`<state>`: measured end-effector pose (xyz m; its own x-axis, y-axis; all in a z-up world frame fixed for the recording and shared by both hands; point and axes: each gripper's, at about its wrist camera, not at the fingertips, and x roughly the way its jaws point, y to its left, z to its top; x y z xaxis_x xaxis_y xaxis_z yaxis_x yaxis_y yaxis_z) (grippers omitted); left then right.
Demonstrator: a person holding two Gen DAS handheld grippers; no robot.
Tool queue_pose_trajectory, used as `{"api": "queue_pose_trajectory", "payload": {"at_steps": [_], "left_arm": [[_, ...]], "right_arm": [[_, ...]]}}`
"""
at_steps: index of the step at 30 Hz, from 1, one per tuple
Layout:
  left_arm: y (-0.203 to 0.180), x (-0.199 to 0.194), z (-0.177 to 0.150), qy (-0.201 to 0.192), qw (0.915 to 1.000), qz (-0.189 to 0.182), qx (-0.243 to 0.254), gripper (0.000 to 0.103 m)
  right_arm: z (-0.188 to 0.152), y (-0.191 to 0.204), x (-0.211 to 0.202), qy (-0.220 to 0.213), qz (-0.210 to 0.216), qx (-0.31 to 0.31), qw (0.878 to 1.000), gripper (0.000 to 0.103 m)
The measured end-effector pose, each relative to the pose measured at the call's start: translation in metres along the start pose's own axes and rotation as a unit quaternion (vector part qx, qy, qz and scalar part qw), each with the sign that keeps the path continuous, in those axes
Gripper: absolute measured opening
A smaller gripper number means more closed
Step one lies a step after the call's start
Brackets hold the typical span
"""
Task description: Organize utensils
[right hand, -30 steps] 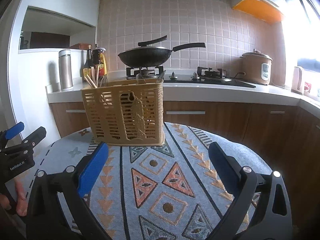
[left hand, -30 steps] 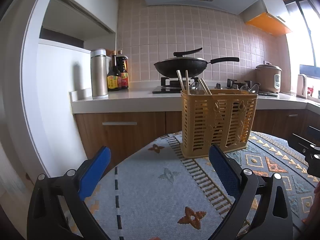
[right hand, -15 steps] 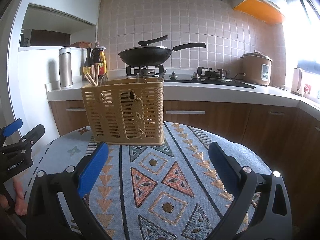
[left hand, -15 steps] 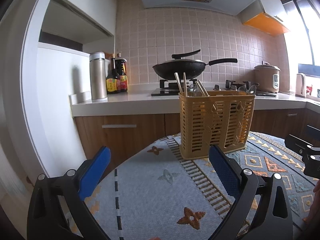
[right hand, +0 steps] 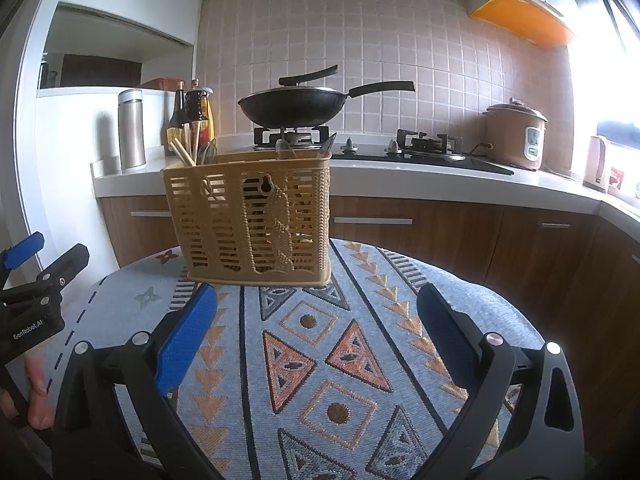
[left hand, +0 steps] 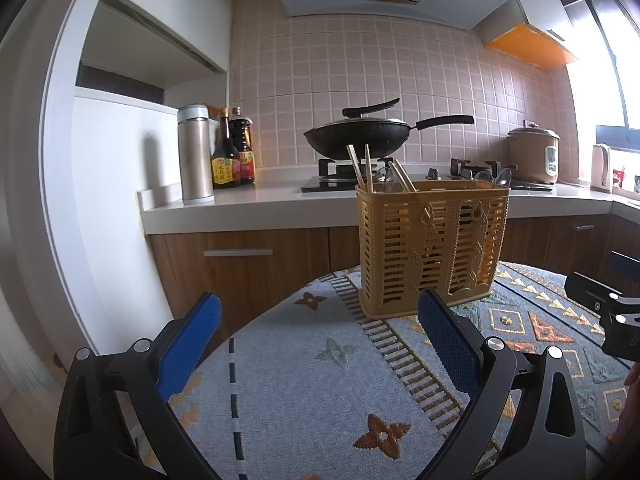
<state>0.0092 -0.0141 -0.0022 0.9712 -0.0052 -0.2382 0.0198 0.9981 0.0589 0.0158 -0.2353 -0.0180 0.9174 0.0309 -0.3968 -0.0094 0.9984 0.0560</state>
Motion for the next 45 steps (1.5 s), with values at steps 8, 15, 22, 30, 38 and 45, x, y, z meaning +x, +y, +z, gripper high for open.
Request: {"api": "queue_pose_trajectory", "payload": {"at_steps": [8,15,22,30,38,45], "left_arm": [[0.0003,0.0008,0.0000,0.002,1.0000,0.000,0.000,0.095],[0.0013,0.0020,0.0003,0.005,1.0000,0.000,0.000,0.095],[0.0007,0.0020,0.0001,0.005,1.0000,0.000,0.001,0.095],[0.0016,0.0029,-0.0005,0.007,1.0000,0.001,0.001,0.095],[0.0019,0.0030,-0.0011,0.008,1.0000,0.001,0.001,0.095],[0.0020,0.0036,-0.0012,0.008,1.0000,0.000,0.001,0.095]], "right_arm": [[-0.0008,0.0008,0.0000,0.002,0.000,0.000,1.000,0.095],[0.0003,-0.0010,0.0024,0.005,0.002,0.003,1.000,0.095],[0.0000,-0.0007,0.0026,0.006,0.002,0.004,1.000,0.095],[-0.0003,-0.0016,0.0039,0.008,0.003,0.006,1.000,0.095],[-0.0007,-0.0018,0.0041,0.008,0.003,0.005,1.000,0.095],[-0.0005,-0.0020,0.0044,0.009,0.003,0.006,1.000,0.095]]}}
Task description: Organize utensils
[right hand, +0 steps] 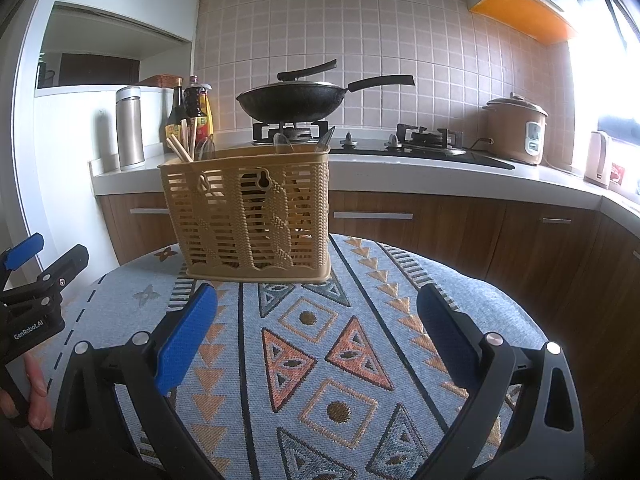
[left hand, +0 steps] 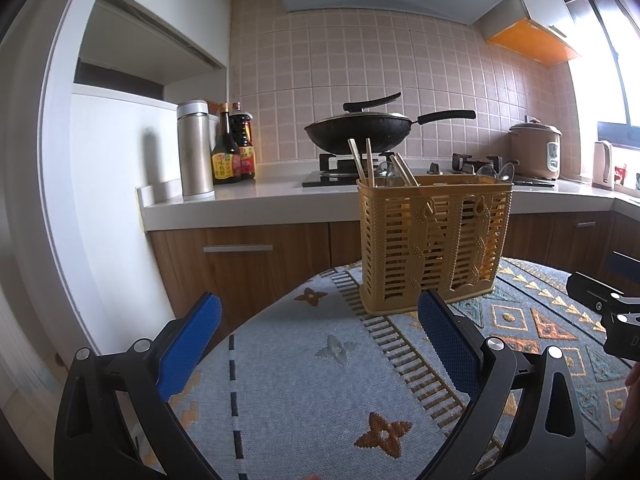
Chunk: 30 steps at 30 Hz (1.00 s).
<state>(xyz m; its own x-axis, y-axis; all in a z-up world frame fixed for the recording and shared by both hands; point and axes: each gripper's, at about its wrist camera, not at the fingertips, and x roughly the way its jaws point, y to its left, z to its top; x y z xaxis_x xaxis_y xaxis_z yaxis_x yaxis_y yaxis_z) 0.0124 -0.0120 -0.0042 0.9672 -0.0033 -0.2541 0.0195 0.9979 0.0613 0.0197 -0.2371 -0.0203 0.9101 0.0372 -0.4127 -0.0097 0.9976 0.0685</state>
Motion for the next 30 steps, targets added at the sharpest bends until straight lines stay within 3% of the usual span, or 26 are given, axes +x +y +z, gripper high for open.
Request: {"api": "queue_pose_trajectory", "payload": {"at_steps": [30], "left_arm": [[-0.0045,0.0009,0.0009,0.004,0.9999,-0.005,0.011,0.095]], "right_arm": [[-0.0007,0.0006,0.0020,0.004,0.000,-0.001,1.000,0.095]]}}
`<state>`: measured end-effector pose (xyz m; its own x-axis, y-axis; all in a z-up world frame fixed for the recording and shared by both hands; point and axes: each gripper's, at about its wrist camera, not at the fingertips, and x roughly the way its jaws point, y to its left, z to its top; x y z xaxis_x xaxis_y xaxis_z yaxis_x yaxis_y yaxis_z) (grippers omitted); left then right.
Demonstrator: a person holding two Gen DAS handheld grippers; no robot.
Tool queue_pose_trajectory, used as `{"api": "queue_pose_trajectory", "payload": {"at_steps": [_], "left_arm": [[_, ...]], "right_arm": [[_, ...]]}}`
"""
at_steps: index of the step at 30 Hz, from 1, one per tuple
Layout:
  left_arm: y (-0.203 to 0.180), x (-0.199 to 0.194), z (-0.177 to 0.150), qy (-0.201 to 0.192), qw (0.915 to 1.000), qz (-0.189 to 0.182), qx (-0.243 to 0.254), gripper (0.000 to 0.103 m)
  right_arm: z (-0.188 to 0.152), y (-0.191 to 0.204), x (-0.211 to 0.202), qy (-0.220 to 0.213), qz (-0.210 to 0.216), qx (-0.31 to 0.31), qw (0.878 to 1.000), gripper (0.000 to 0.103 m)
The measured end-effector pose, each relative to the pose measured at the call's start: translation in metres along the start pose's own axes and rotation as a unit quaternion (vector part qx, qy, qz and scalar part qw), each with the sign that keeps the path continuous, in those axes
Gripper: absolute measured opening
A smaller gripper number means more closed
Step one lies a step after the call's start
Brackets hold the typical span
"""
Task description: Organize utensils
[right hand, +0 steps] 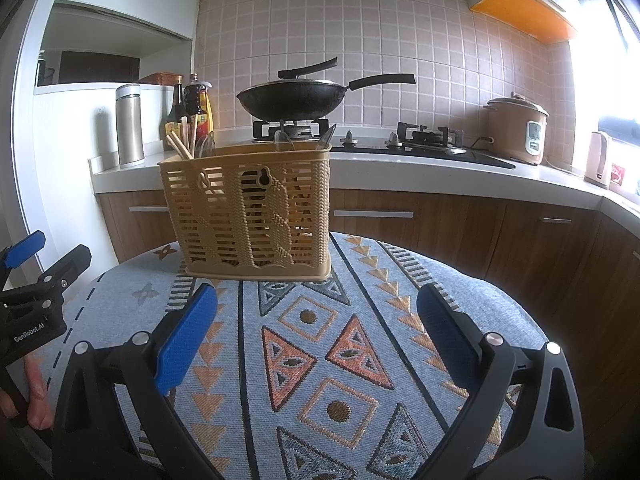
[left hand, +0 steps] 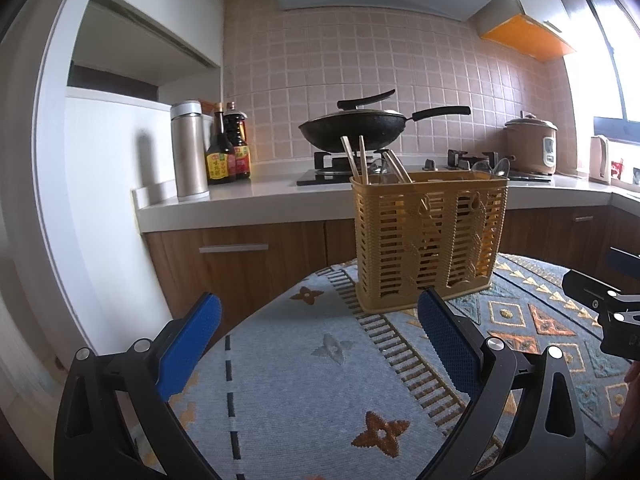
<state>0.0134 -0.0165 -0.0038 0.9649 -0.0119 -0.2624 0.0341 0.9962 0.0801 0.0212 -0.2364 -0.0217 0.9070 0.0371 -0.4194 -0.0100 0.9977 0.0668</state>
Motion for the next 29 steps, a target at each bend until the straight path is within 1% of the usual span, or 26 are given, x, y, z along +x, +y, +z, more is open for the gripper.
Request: {"api": "queue_pose_trajectory", "payload": {"at_steps": [9,12,17,21,25,29], "left_arm": [[-0.0038,-0.0044,0.0000,-0.010,0.9999,0.003,0.013,0.096],[-0.0046,-0.0027,0.0004,-0.007,0.9998,-0.009,0.017,0.096],[-0.0033,-0.0047,0.0010,-0.014,0.9998,-0.011,0.014,0.096],[-0.0006,-0.0014,0.0010,-0.006,0.9997,-0.022,0.009,0.096],[-0.0042,-0.0050,0.0010,-0.014,0.9997,-0.013,0.017,0.096],[-0.0046,-0.0040,0.0014,-0.012,0.9997,-0.014,0.019,0.096]], "right_arm": [[-0.0003,-0.0005,0.0005,0.001,-0.001,0.001,1.000,0.095],[-0.0004,-0.0009,0.0008,0.000,-0.001,0.001,1.000,0.095],[-0.0003,-0.0011,0.0013,0.001,-0.001,0.001,1.000,0.095],[-0.0004,-0.0011,0.0014,0.002,-0.001,0.001,1.000,0.095],[-0.0006,-0.0011,0.0015,0.002,-0.002,0.001,1.000,0.095],[-0.0012,-0.0011,0.0011,0.003,-0.001,0.002,1.000,0.095]]}}
